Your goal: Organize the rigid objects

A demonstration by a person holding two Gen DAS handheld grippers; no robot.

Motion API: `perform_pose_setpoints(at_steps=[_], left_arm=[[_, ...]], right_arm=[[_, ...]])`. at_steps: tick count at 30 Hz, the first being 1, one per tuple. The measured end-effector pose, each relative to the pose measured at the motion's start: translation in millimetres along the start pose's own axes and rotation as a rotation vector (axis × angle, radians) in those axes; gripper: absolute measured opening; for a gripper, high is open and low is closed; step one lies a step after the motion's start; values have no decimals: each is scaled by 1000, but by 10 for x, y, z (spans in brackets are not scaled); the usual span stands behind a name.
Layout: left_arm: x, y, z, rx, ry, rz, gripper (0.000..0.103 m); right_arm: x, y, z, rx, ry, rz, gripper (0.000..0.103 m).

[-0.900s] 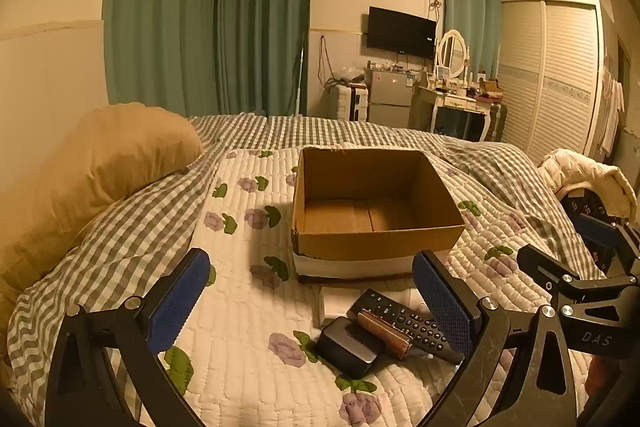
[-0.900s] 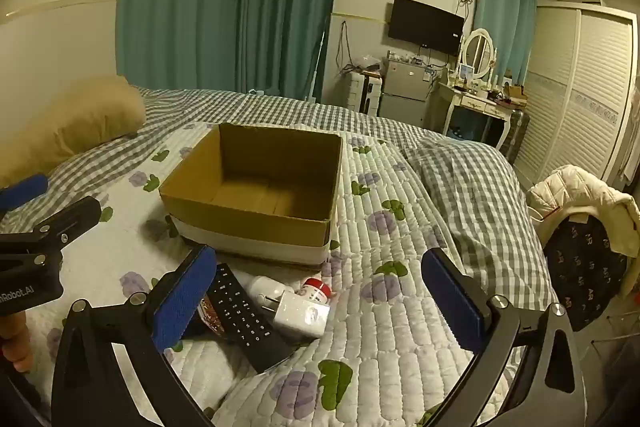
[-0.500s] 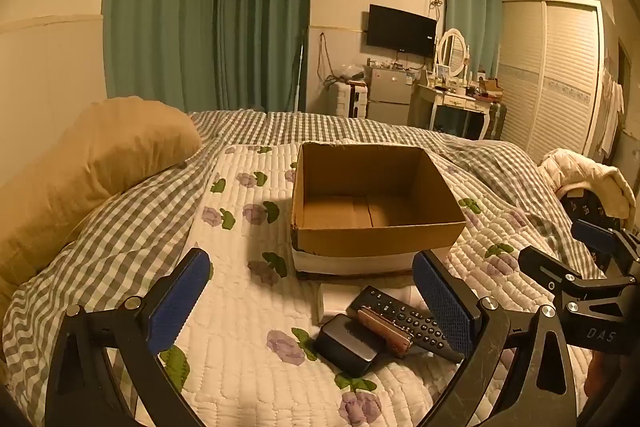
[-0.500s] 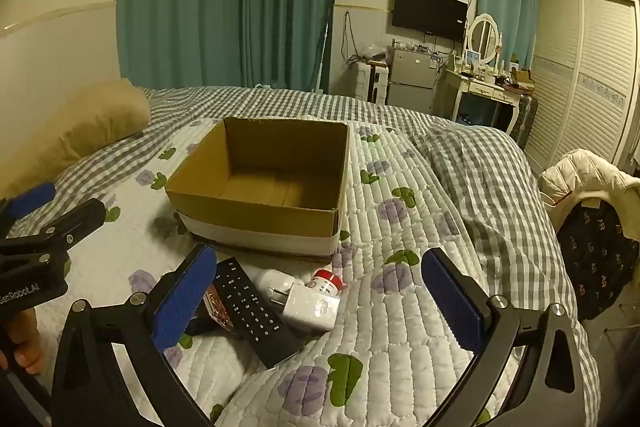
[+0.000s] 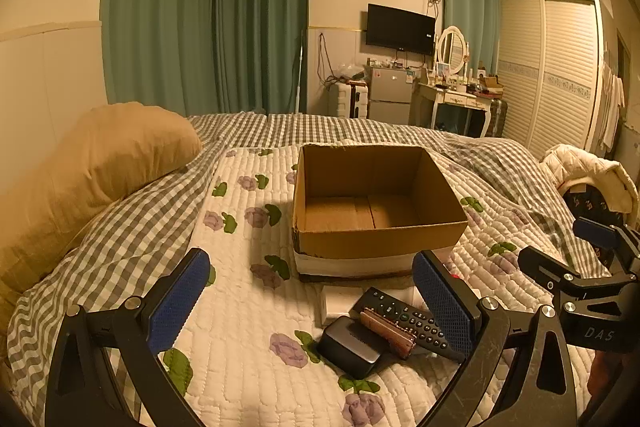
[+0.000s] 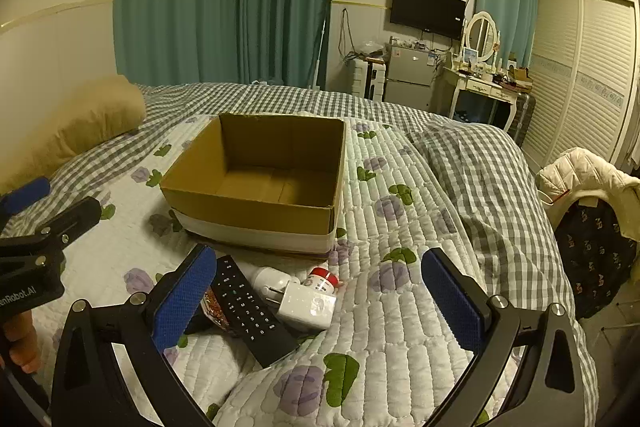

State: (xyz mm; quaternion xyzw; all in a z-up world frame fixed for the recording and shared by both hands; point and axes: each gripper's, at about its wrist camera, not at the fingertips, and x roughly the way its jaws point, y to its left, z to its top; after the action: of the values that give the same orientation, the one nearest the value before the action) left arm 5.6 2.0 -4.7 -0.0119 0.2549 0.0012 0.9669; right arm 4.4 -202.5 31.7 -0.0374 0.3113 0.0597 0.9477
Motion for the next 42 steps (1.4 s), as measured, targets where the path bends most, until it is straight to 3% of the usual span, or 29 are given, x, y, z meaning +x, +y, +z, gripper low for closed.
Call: perform_pose_setpoints(at_steps=[42], left_arm=[[-3,14,-53,2,11,2,103]], right_arm=[[54,34,-20,0,24,-4,103]])
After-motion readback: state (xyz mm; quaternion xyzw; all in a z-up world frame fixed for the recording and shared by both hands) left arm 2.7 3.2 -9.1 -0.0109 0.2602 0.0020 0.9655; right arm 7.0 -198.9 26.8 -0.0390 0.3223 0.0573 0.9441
